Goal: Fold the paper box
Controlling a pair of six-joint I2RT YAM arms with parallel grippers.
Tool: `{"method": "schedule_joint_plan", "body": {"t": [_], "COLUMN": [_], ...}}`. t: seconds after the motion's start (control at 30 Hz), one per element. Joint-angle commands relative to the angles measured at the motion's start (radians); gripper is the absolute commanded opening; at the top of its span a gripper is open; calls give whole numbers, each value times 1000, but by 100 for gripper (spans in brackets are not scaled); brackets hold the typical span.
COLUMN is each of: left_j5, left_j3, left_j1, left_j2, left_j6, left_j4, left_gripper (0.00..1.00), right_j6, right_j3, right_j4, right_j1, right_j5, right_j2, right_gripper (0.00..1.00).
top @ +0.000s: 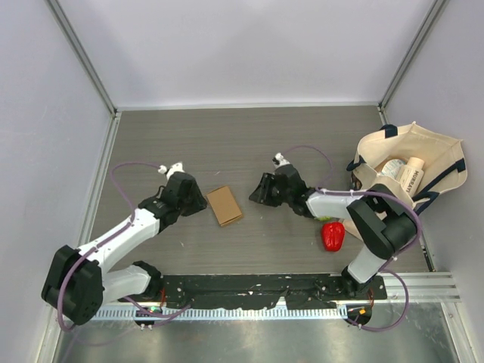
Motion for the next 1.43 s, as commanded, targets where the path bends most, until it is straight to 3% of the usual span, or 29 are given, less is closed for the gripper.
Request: {"method": "schedule_joint_plan", "body": {"t": [0.0, 0.1, 0.23, 0.4, 0.57, 0.67, 0.73, 0.87, 0.93, 1.0, 1.13, 1.27, 1.3, 1.37, 1.4], "left_j5": [-167, -97, -8, 72, 120, 117, 76, 55, 83, 120, 200, 290, 339, 381, 408], "left_j3": [-45, -25, 13, 76, 143, 156, 153, 105, 90, 84, 140, 289, 317, 408, 441], "left_j1": [60, 87, 85, 49, -22, -31, -24, 59, 132, 177, 182, 180, 180, 180, 180], "left_j2": [33, 143, 294, 421, 518, 504, 475, 343, 218, 63, -169, -292, -306, -337, -346], "left_j6": [-77, -59, -37, -34, -47, -44, -19, 10, 22, 54, 140, 203, 231, 252, 262], "left_j4": [-54, -16, 66, 139, 185, 178, 130, 49, -5, -58, -127, -169, -177, -184, -181], "left_gripper": [41, 36, 21, 17, 17, 16, 17, 27, 36, 42, 52, 57, 59, 69, 99], "right_j6": [-256, -325, -380, -360, -227, -195, -204, -294, -320, -363, -415, -466, -483, -512, -550], "right_j3": [201, 308, 426, 492, 445, 398, 373, 419, 420, 396, 316, 339, 350, 414, 445], "right_j4": [-393, -439, -467, -475, -328, -301, -344, -690, -782, -855, -921, -967, -967, -968, -965], "right_j1": [57, 100, 163, 236, 269, 252, 221, 203, 203, 204, 204, 209, 209, 211, 211], "right_j5": [186, 257, 340, 331, 162, 186, 306, 652, 793, 835, 832, 716, 714, 703, 696], "right_j2": [63, 143, 217, 281, 260, 200, 134, 30, -22, -131, -387, -685, -796, -886, -964], "right_gripper": [35, 28, 19, 13, 12, 12, 15, 26, 41, 50, 60, 67, 76, 80, 82]}}
